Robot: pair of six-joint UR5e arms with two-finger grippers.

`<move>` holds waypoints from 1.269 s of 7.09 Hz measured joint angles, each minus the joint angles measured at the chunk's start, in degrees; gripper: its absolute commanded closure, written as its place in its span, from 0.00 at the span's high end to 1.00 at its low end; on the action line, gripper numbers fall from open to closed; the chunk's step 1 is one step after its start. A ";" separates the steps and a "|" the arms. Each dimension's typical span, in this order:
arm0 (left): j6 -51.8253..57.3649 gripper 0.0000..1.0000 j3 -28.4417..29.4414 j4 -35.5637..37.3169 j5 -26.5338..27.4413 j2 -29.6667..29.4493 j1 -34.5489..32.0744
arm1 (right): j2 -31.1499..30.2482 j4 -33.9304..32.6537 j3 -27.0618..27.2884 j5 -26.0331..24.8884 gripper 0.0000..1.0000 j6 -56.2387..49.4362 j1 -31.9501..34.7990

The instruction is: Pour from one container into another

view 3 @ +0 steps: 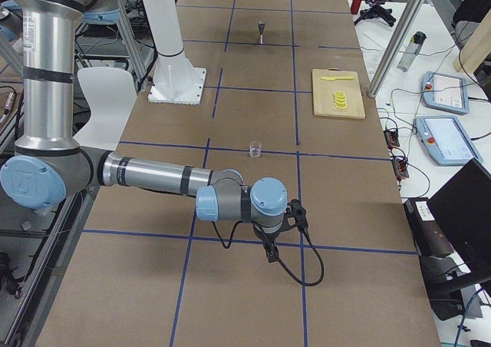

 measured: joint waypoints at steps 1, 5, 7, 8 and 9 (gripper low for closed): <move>-0.14 1.00 -1.05 1.54 -0.07 0.15 0.06 | -0.07 -0.04 0.05 -0.15 1.00 0.36 0.00; -0.19 1.00 -5.54 11.24 -1.61 0.46 0.07 | -0.10 -0.52 0.30 -0.30 1.00 0.87 -0.01; -0.13 1.00 -5.71 11.22 -2.05 0.49 0.13 | -0.32 -0.57 0.27 -0.30 1.00 0.91 -0.02; -0.10 1.00 -5.75 11.18 -2.13 0.50 0.14 | -0.52 -0.50 0.26 -0.29 1.00 0.92 -0.02; -0.04 1.00 -5.77 11.17 -2.17 0.50 0.14 | -0.80 -0.35 0.27 -0.28 1.00 0.91 -0.02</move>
